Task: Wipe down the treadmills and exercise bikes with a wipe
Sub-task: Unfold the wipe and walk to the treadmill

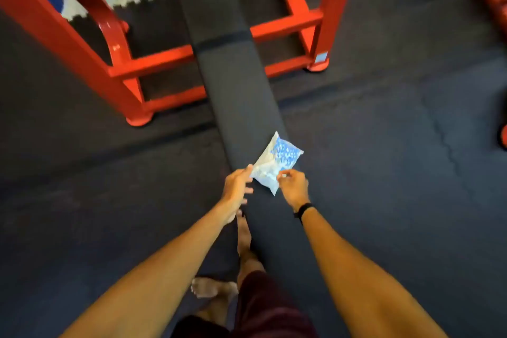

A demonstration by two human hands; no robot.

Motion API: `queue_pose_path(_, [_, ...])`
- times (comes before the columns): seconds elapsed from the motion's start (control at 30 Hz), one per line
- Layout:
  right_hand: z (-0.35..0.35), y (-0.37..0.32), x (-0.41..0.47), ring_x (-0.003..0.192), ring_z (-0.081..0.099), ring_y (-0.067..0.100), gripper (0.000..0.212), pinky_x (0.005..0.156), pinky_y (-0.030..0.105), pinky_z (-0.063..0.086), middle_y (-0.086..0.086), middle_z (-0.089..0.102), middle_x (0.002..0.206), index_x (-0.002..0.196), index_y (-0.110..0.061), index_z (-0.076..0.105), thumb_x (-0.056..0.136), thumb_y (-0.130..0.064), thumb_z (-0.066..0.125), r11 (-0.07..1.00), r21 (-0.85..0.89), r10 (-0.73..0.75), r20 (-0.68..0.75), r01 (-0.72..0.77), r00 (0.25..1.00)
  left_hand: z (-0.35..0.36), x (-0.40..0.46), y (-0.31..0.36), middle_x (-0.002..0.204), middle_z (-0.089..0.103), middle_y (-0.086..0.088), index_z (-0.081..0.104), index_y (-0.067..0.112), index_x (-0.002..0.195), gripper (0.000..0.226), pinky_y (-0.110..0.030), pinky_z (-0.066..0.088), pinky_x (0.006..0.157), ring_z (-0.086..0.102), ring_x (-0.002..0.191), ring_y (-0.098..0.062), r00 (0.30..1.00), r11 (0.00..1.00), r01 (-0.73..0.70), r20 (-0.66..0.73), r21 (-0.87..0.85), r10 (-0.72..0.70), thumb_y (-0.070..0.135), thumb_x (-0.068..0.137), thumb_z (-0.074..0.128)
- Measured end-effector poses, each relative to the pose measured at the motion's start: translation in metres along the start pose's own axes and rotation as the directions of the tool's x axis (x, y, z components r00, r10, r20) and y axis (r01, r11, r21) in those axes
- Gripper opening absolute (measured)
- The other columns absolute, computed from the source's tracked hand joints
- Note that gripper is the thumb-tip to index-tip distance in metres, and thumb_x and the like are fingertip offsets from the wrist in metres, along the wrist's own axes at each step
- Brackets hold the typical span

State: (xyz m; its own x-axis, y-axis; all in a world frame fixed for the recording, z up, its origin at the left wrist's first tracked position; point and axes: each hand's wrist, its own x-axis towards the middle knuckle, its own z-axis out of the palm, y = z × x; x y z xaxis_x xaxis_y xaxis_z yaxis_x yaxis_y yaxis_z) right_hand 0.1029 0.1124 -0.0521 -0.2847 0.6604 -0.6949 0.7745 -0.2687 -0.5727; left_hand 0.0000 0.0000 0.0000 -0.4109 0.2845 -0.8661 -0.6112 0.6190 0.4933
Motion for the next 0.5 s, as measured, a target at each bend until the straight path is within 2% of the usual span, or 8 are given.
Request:
queue_pose_path(0.07, [0.006,0.001,0.028,0.106,0.064,0.031,0.022,0.09,0.036,0.051,0.015,0.07,0.116,0.11,-0.009,0.072,0.09,-0.013,0.063,0.995,-0.099,0.021,-0.038,-0.024,0.999,0.012,0.029,0.0,0.117,0.064,-0.001,0.064,0.023,0.11,0.02,-0.035,0.047,0.079,0.063,0.097,-0.022,0.998,0.994,-0.047,-0.036,0.101,0.051,0.037,0.099,0.054])
queue_pose_path(0.13, [0.008,0.002,0.046,0.115,0.06,0.03,0.03,0.095,0.038,0.049,0.011,0.065,0.125,0.119,-0.018,0.069,0.09,-0.02,0.063,0.985,-0.159,0.062,-0.049,-0.069,0.997,0.02,0.053,-0.006,0.121,0.065,-0.002,0.067,0.019,0.115,0.023,-0.036,0.049,0.089,0.063,0.105,-0.022,0.987,0.952,-0.153,-0.008,0.267,0.16,0.029,0.095,0.061])
queue_pose_path(0.23, [0.027,0.018,0.063,0.12,0.056,0.027,0.032,0.094,0.036,0.044,0.007,0.064,0.127,0.121,-0.02,0.067,0.09,-0.028,0.065,0.957,-0.288,0.04,-0.025,-0.045,0.999,0.028,0.087,-0.032,0.128,0.059,-0.003,0.062,0.021,0.124,0.035,-0.041,0.048,0.097,0.06,0.113,-0.025,0.962,0.787,-0.249,0.052,0.565,0.268,0.022,0.09,0.065])
queue_pose_path(0.37, [0.038,0.02,0.07,0.101,0.064,0.021,0.025,0.078,0.031,0.045,0.003,0.071,0.109,0.107,-0.015,0.069,0.091,-0.035,0.069,0.966,-0.257,-0.052,-0.107,0.023,0.993,0.03,0.1,-0.034,0.139,0.044,-0.002,0.05,0.023,0.136,0.046,-0.044,0.047,0.094,0.05,0.122,-0.026,0.937,0.677,-0.308,0.088,0.668,0.339,0.014,0.091,0.06])
queue_pose_path(0.5, [0.039,0.026,0.062,0.08,0.063,0.017,0.017,0.064,0.031,0.048,0.004,0.071,0.092,0.089,-0.011,0.065,0.095,-0.027,0.063,0.968,-0.211,-0.173,-0.181,0.134,0.968,0.034,0.096,-0.033,0.152,0.029,-0.007,0.04,0.023,0.148,0.06,-0.048,0.049,0.095,0.039,0.133,-0.03,0.91,0.568,-0.397,0.231,0.721,0.343,0.015,0.092,0.062])
